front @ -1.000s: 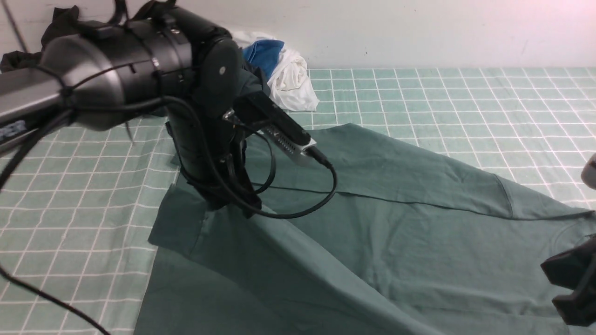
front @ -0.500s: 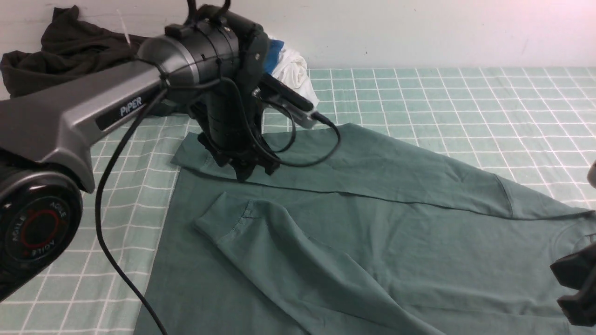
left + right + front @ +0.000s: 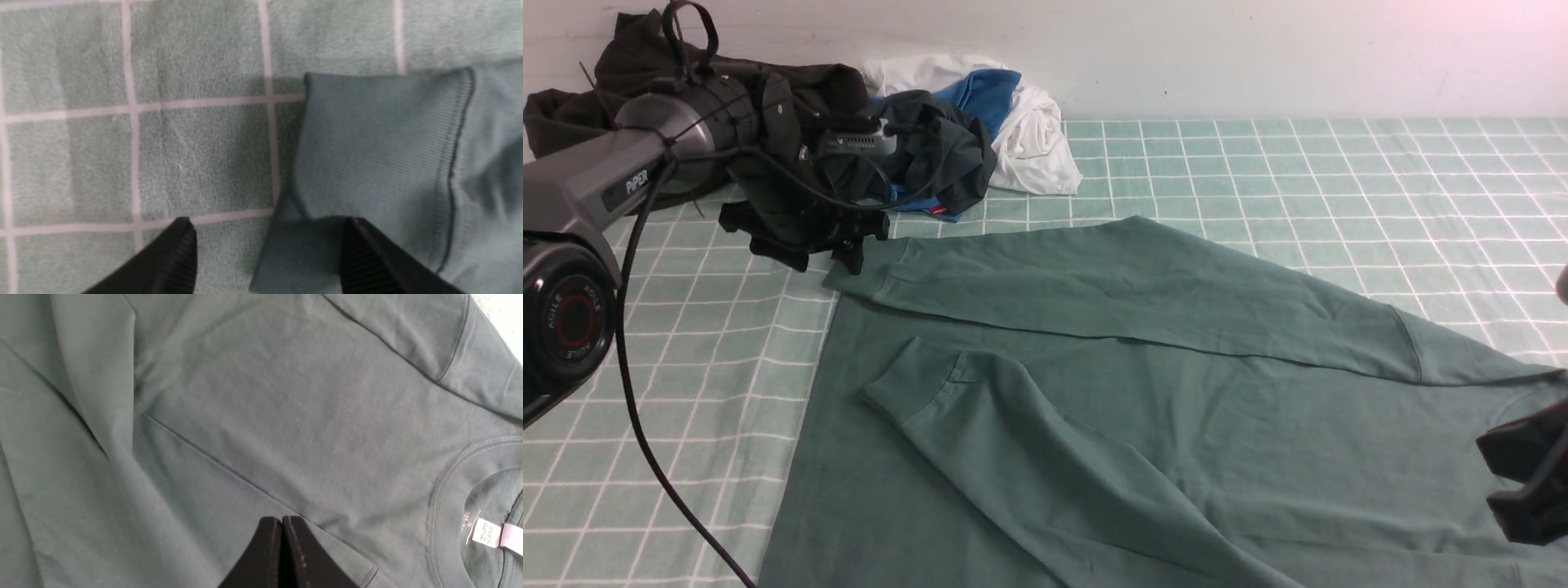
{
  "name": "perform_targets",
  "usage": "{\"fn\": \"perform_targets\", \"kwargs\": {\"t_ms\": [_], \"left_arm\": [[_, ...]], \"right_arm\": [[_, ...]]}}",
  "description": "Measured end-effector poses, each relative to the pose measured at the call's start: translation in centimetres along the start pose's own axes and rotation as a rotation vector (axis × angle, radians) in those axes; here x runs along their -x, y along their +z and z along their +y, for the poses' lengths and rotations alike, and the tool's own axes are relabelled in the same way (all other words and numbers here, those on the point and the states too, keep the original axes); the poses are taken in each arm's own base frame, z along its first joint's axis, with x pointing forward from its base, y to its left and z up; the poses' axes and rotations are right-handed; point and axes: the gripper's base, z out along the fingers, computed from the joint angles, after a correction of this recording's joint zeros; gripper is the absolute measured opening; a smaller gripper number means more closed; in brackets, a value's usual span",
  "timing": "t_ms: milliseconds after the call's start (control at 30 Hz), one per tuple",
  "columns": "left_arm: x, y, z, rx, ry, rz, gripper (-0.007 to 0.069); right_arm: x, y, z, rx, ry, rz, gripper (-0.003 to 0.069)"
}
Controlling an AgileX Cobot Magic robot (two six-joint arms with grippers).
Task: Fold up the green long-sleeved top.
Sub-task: Use the left arm to clamp the cuff farthest from it, then use the left arm to drag and drop the cuff onto the cuff closest to the left arm
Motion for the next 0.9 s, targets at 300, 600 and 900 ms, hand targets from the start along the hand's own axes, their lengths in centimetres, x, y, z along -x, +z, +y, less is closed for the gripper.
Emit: {"fn": "perform_targets", "kwargs": {"t_ms": [300,600,900], "left_arm": [[0.0,0.4,-0.3,-0.039,0.006,-0.003,0.0167],[0.5,-1.9,-0.5,-0.041,0.057,-0.020,0.0016],[0.6,-12.3,-6.8,-0.147,0.174,-0.090,0.0016]], "right_arm": [[0.0,0.0,0.0,-0.003,0.002,-0.004,-0.0014],[0.0,0.0,0.0,-0.003,0.002,-0.003,-0.0014],[0.4,0.0,0.0,-0.005,0.002,-0.037,-0.0014]]}}
